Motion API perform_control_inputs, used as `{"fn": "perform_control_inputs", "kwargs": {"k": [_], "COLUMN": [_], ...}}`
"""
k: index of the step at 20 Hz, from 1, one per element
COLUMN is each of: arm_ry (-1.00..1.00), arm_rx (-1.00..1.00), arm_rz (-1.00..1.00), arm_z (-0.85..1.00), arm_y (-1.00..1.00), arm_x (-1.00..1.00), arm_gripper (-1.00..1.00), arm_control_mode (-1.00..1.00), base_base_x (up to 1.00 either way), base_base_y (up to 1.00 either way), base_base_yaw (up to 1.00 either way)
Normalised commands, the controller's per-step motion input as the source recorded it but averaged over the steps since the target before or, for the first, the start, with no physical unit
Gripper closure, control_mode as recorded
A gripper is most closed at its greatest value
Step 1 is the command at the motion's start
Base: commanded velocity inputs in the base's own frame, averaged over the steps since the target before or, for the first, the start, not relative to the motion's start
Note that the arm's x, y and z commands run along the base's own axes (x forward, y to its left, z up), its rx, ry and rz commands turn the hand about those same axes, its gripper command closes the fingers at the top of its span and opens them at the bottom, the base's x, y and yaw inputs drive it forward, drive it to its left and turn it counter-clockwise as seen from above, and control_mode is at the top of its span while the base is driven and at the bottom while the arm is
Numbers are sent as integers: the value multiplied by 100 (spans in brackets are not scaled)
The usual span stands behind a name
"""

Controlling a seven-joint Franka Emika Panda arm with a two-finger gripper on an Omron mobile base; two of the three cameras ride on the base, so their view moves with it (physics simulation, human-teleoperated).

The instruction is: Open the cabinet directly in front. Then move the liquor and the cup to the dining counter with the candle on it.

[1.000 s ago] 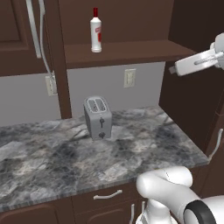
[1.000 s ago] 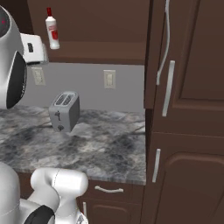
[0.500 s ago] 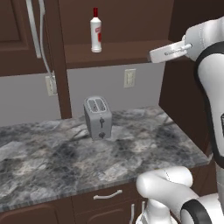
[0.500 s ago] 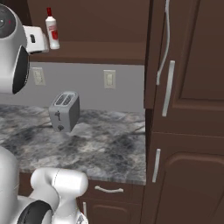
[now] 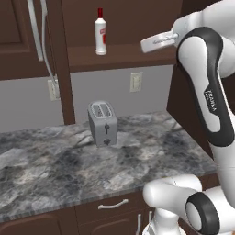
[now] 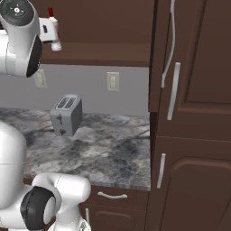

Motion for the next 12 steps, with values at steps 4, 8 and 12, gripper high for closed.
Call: {"fn": "perform_control_inputs", "kwargs": {"k": [4, 8, 12], "arm_ry": [0, 0, 0], "arm_rx": [0, 0, 0], "arm_rz": [0, 0, 0], "arm_z": [0, 0, 0], "arm_y": [27, 34, 16], "arm_x": [58, 52, 28], "arm_gripper": [-100, -100, -100], "arm_control_mode": [-100, -100, -100], "base_base_x": [0, 0, 0], "base_base_y": [0, 0, 0], "base_base_yaw": [0, 0, 0]}}
